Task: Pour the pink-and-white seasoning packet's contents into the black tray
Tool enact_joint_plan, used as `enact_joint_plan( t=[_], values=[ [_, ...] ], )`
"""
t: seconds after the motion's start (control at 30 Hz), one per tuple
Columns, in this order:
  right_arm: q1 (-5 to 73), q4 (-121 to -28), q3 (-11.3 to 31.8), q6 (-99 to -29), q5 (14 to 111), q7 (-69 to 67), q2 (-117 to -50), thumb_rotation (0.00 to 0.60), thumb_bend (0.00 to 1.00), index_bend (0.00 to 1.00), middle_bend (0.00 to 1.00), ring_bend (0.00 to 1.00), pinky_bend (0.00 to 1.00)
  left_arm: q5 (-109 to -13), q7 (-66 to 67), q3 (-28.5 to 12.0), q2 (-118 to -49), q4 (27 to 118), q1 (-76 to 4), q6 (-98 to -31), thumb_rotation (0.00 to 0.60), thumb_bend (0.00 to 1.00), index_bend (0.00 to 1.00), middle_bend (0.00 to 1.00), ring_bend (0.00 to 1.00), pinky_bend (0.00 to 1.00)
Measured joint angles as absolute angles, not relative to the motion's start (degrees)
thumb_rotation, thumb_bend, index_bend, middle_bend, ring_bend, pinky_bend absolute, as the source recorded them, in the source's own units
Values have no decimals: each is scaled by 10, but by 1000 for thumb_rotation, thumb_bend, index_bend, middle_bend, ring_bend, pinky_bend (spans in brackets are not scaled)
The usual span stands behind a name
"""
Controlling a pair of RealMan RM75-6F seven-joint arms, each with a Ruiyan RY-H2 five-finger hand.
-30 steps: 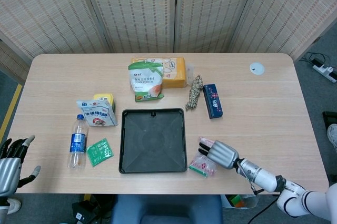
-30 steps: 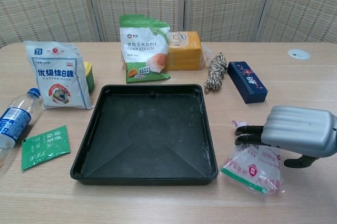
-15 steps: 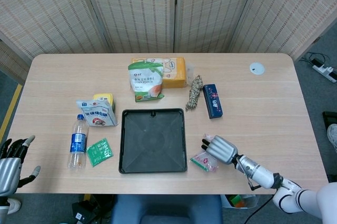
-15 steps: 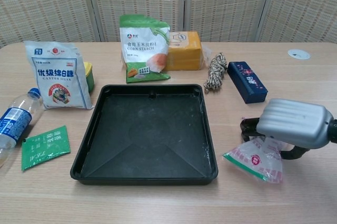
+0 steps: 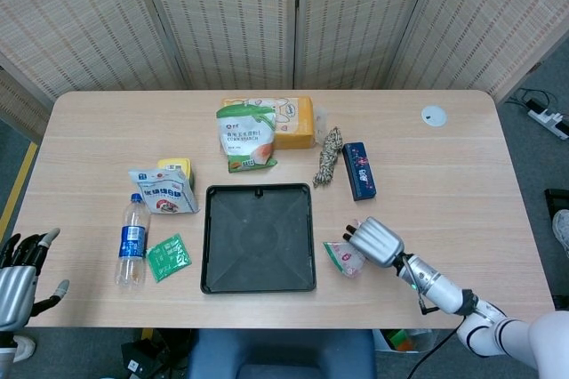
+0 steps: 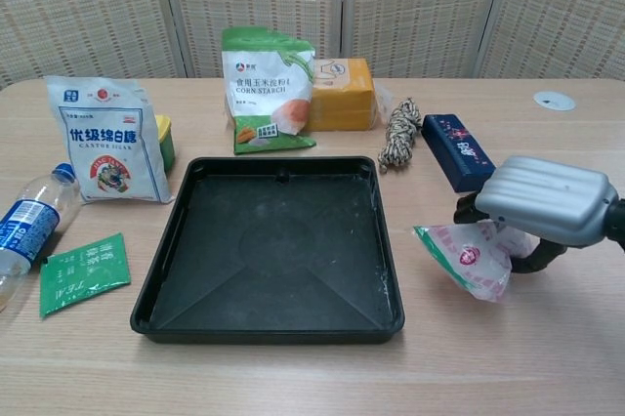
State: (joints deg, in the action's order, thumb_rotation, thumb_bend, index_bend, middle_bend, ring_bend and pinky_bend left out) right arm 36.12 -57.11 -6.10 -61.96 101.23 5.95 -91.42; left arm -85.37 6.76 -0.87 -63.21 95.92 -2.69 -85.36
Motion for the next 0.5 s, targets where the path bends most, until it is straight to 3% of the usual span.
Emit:
enact_joint_plan(
  t=[0.5],
  values=[
    [385, -599, -14, -636, 986, 52, -900, 600, 337, 699, 618, 956, 1000, -857, 69, -9, -632, 962, -30, -853, 600, 357, 104, 176, 136, 6]
  ],
)
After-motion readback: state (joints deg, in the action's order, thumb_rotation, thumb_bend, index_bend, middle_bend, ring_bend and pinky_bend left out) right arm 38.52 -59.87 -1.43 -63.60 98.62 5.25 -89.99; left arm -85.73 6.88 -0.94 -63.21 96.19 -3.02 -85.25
